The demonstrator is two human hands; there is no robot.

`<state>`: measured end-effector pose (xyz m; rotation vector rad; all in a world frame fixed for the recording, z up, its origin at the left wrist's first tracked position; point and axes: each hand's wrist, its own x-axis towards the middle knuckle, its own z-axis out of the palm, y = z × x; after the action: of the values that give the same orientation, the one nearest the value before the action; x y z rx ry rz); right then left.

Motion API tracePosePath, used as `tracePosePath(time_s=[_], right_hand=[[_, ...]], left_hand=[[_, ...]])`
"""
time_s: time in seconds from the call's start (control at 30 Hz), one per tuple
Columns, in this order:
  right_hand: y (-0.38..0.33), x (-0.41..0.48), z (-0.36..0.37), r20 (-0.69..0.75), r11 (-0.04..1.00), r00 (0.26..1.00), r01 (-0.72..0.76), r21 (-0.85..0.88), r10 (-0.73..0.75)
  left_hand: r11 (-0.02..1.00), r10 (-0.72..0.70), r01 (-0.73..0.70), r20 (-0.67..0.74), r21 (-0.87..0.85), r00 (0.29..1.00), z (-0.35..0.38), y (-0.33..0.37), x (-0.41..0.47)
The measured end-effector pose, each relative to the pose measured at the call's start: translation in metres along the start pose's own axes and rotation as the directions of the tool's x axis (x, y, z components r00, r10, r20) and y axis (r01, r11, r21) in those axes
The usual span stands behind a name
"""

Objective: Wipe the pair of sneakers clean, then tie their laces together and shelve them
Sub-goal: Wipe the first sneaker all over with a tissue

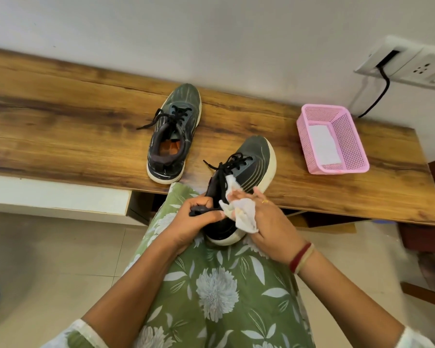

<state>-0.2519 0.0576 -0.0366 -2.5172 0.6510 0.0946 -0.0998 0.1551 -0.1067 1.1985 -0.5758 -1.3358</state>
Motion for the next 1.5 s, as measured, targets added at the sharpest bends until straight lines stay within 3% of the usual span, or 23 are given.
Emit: tracePosePath(time_s=[0.1,0.2,0.3,0.33,0.4,0.47,0.5,0.57,0.63,0.7,0.8,0.83,0.9,0.97,1.0,1.1,1.17,1.23,1.3,1.4,1.47,1.5], right_hand=[[-0.002,-0.006,-0.001,0.011,0.997,0.997,0.072,-0.028,-0.072],[0.006,-0.002,-0.004,-0.041,0.993,0.998,-0.050,-0.106,0.046],[-0.008,-0.008,0.008,-0.021,0.999,1.000,0.018,-0.031,-0.019],[-0.011,-0.013,0.010,-0.002,0.998,0.999,0.042,0.040,-0.042],[-0.017,-0.022,-0.003,0.019,0.926,0.999,-0.044,0.376,0.039],[-0.018,-0.017,-0.027,-0.117,0.680,0.957,-0.099,0.727,0.265],[-0.013,-0.011,-0.035,-0.221,0.601,0.885,-0.080,0.795,0.410],[0.003,0.009,-0.045,-0.371,0.689,0.776,-0.109,0.717,0.510],[0.018,0.027,-0.040,-0.353,0.835,0.815,-0.262,0.484,0.460],[0.028,0.036,-0.021,-0.249,0.891,0.864,-0.382,0.244,0.438],[0.007,0.032,0.009,-0.252,0.963,0.930,-0.268,0.026,0.266],[-0.002,0.027,0.014,-0.263,0.975,0.939,-0.219,0.037,0.221],[-0.010,0.017,0.012,-0.220,0.947,0.941,-0.201,0.251,0.258],[-0.008,0.011,-0.003,-0.109,0.802,0.929,-0.240,0.547,0.353],[-0.004,0.012,-0.011,-0.134,0.759,0.909,-0.240,0.605,0.395],[0.014,0.026,-0.019,-0.350,0.860,0.829,-0.269,0.434,0.436],[0.008,0.033,-0.010,-0.260,0.907,0.883,-0.319,0.277,0.390],[-0.004,0.030,0.009,-0.192,0.955,0.938,-0.267,0.127,0.288],[-0.018,0.020,0.013,-0.194,0.956,0.946,-0.221,0.193,0.258],[-0.031,0.002,0.001,-0.061,0.765,0.949,-0.211,0.609,0.310],[-0.032,-0.008,-0.010,-0.071,0.511,0.894,-0.187,0.839,0.443],[-0.029,-0.011,-0.015,-0.100,0.359,0.827,-0.129,0.924,0.554]], left_hand=[[1.000,0.007,-0.007,0.015,-0.010,1.000,-0.001,0.000,0.001],[1.000,0.000,0.000,0.014,0.013,1.000,0.000,-0.002,0.001],[1.000,-0.003,0.003,0.021,0.006,1.000,-0.002,-0.002,0.001],[1.000,0.002,-0.002,0.025,0.008,1.000,-0.004,-0.002,0.001],[1.000,0.005,-0.005,0.035,-0.005,0.999,-0.004,-0.004,0.003],[1.000,0.001,0.000,0.038,-0.017,0.999,-0.003,-0.004,0.004],[1.000,0.001,-0.001,0.029,-0.007,1.000,-0.002,-0.003,0.004],[1.000,0.004,-0.004,0.023,0.013,1.000,0.000,-0.001,0.003],[1.000,0.004,-0.005,0.023,0.015,1.000,0.000,-0.001,0.003],[1.000,0.000,0.000,0.016,0.007,1.000,0.000,-0.001,0.003],[1.000,0.005,-0.005,0.005,0.022,1.000,-0.001,0.000,0.003],[1.000,0.006,-0.006,0.004,0.027,1.000,-0.001,-0.001,0.004],[1.000,0.009,-0.009,0.000,0.021,1.000,-0.001,-0.001,0.004],[1.000,0.012,-0.012,0.006,0.004,1.000,-0.001,-0.002,0.003],[1.000,0.015,-0.015,0.010,0.009,1.000,-0.001,-0.001,0.003],[1.000,0.017,-0.018,0.017,0.024,1.000,0.000,-0.002,0.004],[0.999,0.025,-0.025,0.013,0.045,1.000,0.001,0.000,0.003],[0.998,0.023,-0.024,0.016,0.053,1.000,0.000,-0.001,0.003],[0.998,0.022,-0.023,0.019,0.054,1.000,-0.002,-0.003,0.003],[1.000,0.006,-0.006,0.012,0.019,1.000,-0.003,-0.003,0.002],[1.000,0.008,-0.008,-0.003,0.002,1.000,0.000,0.000,0.001],[0.999,0.022,-0.022,-0.003,0.026,1.000,0.001,0.000,0.003]])
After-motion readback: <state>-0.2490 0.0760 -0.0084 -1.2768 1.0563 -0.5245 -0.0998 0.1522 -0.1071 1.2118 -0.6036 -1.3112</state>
